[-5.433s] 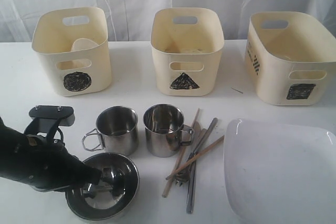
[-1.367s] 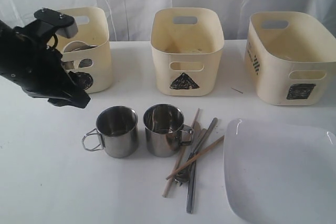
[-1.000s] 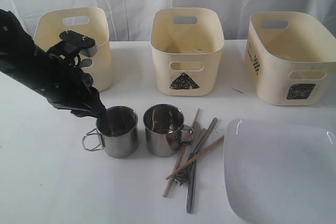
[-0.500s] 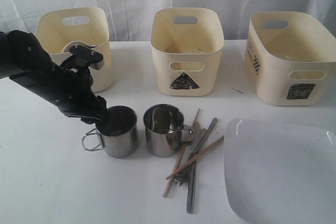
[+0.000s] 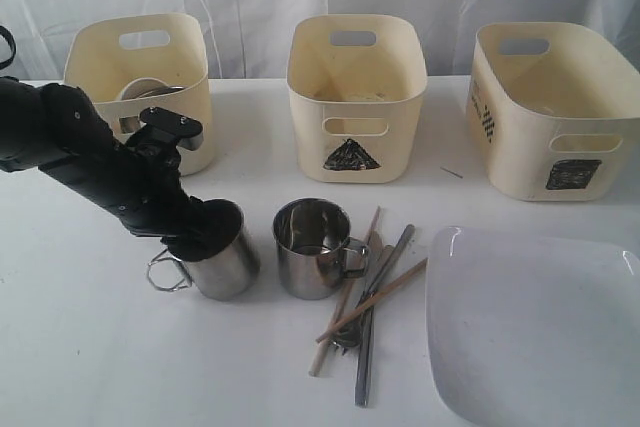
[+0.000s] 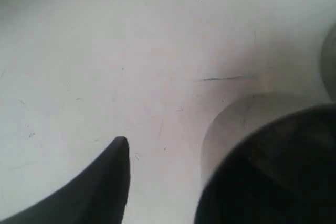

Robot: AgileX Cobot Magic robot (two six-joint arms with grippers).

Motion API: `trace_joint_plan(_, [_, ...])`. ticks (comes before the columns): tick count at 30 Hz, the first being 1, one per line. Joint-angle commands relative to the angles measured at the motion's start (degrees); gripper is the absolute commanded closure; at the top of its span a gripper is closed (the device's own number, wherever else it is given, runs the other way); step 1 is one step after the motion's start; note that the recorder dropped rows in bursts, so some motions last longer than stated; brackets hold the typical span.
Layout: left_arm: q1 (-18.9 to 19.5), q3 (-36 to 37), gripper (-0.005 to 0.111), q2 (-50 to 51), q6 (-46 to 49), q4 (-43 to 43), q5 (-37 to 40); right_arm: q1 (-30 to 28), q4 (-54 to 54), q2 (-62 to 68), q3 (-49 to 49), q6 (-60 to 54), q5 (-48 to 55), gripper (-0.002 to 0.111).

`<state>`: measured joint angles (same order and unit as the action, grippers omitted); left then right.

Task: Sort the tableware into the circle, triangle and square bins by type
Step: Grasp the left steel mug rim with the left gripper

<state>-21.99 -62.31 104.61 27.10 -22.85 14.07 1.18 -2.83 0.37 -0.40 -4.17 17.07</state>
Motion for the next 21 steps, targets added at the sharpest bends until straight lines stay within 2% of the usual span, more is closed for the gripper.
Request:
trace_joint_plan(1, [-0.42, 0.17, 0.074, -0.05, -0.97, -1.13, 0.3, 0.18, -0.05, -0.37, 0.4, -0.07, -0.29, 0.108])
trace_joint_plan(6, [-0.42, 0.17, 0.107, -0.05, -1.86, -1.13, 1.87, 0.18, -0.05, -0.37, 0.4, -0.07, -0.29, 0.108])
trace_joint_plan(13, [-0.42, 0.17, 0.107, -1.31, -1.64, -0.15, 6.75, 0.18, -0.05, -0.37, 0.4, -0.07, -0.29, 0.108])
trace_joint_plan(18, [-0.28, 0.17, 0.107, -5.95, -1.64, 6.74, 7.72, 0.18, -0.05, -0.37, 0.4, -0.07, -0.29, 0.108])
trace_joint_plan(21, [0.02, 0.17, 0.107, -9.43, -1.76, 7.11, 8.81, 0.18, -0.05, -0.37, 0.4, -0.07, -0.29, 0.108])
